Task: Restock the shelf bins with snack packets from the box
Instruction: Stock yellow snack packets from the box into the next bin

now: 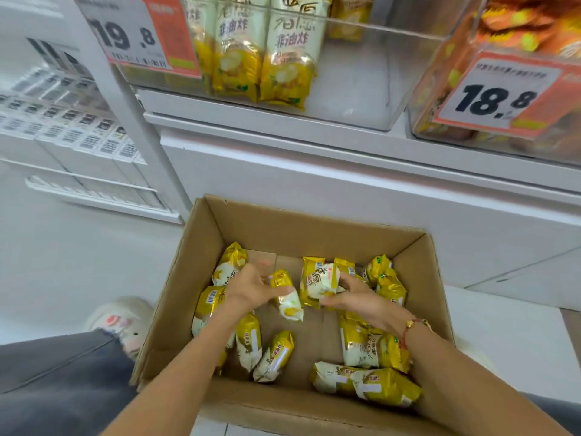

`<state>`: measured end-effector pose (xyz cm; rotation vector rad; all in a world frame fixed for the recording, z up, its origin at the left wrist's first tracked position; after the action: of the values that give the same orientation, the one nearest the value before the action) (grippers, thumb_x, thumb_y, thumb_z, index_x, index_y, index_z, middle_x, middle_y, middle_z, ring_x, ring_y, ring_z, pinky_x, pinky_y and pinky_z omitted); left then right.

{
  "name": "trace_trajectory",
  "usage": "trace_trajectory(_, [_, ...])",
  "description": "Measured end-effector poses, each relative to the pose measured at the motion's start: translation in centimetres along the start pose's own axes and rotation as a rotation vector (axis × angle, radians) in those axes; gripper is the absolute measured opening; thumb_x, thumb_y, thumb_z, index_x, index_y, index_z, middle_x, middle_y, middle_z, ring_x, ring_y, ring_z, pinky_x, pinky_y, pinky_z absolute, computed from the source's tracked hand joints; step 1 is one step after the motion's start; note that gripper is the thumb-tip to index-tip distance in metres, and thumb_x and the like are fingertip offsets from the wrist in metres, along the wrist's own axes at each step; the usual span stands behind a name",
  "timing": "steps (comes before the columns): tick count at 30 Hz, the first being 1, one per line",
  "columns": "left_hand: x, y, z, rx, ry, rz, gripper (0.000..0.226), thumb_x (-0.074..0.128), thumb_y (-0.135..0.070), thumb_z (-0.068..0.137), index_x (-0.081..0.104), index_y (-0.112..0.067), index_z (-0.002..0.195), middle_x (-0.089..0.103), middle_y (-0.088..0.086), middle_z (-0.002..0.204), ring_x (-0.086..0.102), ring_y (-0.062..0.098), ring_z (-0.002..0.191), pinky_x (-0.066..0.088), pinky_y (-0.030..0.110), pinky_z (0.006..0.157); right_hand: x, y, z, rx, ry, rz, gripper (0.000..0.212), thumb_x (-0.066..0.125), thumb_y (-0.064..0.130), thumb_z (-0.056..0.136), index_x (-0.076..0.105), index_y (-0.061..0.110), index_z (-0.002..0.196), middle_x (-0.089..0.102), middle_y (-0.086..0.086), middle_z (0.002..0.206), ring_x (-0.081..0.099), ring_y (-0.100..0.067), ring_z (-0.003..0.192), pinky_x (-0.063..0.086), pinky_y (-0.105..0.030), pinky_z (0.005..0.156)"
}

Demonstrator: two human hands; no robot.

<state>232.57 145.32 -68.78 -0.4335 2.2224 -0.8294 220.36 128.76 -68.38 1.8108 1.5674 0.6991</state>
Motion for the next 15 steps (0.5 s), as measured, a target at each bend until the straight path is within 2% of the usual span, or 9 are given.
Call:
trace_trajectory(2, [-2.4,-1.7,-1.4,0.031,-0.027,-0.305,0.050,0.087,-0.033,0.067,0.063,-0.016,0.108,0.064,-0.004,0.110,0.060,0.014,0.108,0.050,0.020,0.084,-0.4,2.0,-0.9,0.017,0.022,0.244,0.031,0.063,-0.006,0.084,0.059,0.017,0.104,0.070,0.000,0.099,0.065,-0.014,0.100,0.048,-0.033,0.100])
trace_trajectory(4, [-4.3,-3.5,-3.3,0.063,0.026,-0.495,0.050,0.081,-0.032,0.072,0.065,-0.017,0.117,0.068,-0.002,0.111,0.064,0.008,0.101,0.051,0.013,0.077,-1.0,4.0,-1.7,0.003,0.058,0.503,0.021,0.063,-0.005,0.080,0.057,0.015,0.076,0.064,-0.001,0.076,0.065,-0.016,0.084,0.046,-0.041,0.102])
trace_trajectory(5, [-4.9,-4.3,-4.1,0.082,0.093,-0.608,0.051,0.078,-0.034,0.072,0.064,-0.018,0.119,0.069,-0.001,0.113,0.066,0.010,0.100,0.052,0.018,0.082,-0.9,5.2,-2.2,-0.017,0.090,0.595,0.018,0.062,-0.001,0.075,0.058,0.014,0.066,0.061,-0.004,0.074,0.064,-0.020,0.085,0.045,-0.044,0.103])
trace_trajectory(7, [-5.8,-6.0,-5.5,0.120,0.237,-0.826,0.050,0.071,-0.033,0.076,0.062,-0.018,0.122,0.068,0.003,0.121,0.065,0.019,0.110,0.050,0.036,0.098,-0.1,7.8,-3.5,-0.075,0.185,0.691,0.014,0.058,0.007,0.069,0.063,0.013,0.058,0.066,-0.008,0.079,0.059,-0.029,0.104,0.038,-0.049,0.107])
trace_trajectory(8, [-6.2,-6.9,-6.0,0.139,0.284,-0.917,0.047,0.069,-0.029,0.079,0.060,-0.017,0.124,0.066,0.004,0.124,0.062,0.023,0.115,0.047,0.041,0.101,0.6,9.1,-4.1,-0.118,0.232,0.712,0.007,0.060,0.010,0.066,0.066,0.012,0.063,0.070,-0.009,0.085,0.056,-0.031,0.112,0.038,-0.049,0.107])
trace_trajectory(9, [-6.7,-7.6,-6.4,0.156,0.310,-0.997,0.046,0.066,-0.024,0.082,0.058,-0.016,0.127,0.065,0.006,0.126,0.060,0.026,0.118,0.048,0.043,0.101,1.1,10.4,-4.7,-0.173,0.283,0.732,0.012,0.067,0.011,0.061,0.068,0.011,0.074,0.071,-0.010,0.094,0.056,-0.032,0.115,0.040,-0.049,0.105])
trace_trajectory(10, [-7.0,-8.5,-6.8,0.176,0.327,-1.059,0.047,0.065,-0.019,0.085,0.055,-0.013,0.130,0.063,0.007,0.128,0.058,0.028,0.121,0.050,0.042,0.099,1.7,11.8,-5.4,-0.222,0.332,0.740,0.028,0.074,0.012,0.056,0.068,0.011,0.083,0.069,-0.011,0.103,0.057,-0.031,0.115,0.043,-0.049,0.102])
trace_trajectory(12, [-7.6,-9.9,-7.5,0.203,0.351,-1.142,0.056,0.067,-0.017,0.085,0.049,-0.007,0.137,0.060,0.011,0.133,0.054,0.030,0.125,0.053,0.040,0.095,2.2,13.7,-6.2,-0.286,0.381,0.730,0.042,0.083,0.014,0.052,0.068,0.012,0.091,0.066,-0.011,0.109,0.060,-0.027,0.110,0.045,-0.048,0.099])
trace_trajectory(15, [-7.8,-11.6,-8.5,0.219,0.361,-1.176,0.053,0.062,-0.021,0.087,0.049,-0.005,0.136,0.059,0.014,0.133,0.054,0.029,0.125,0.047,0.043,0.102,2.7,16.1,-7.3,-0.329,0.368,0.727,0.062,0.091,0.025,0.053,0.062,0.013,0.106,0.064,-0.011,0.114,0.061,-0.024,0.107,0.051,-0.041,0.093])
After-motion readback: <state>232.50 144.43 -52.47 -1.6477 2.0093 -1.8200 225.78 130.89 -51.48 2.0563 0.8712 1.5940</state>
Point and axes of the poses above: each hand's wrist, its own z-axis towards the middle knuckle, its own x-axis out of the palm, y = z × x, the point moved 6 cm from there along z, towards the middle knuckle
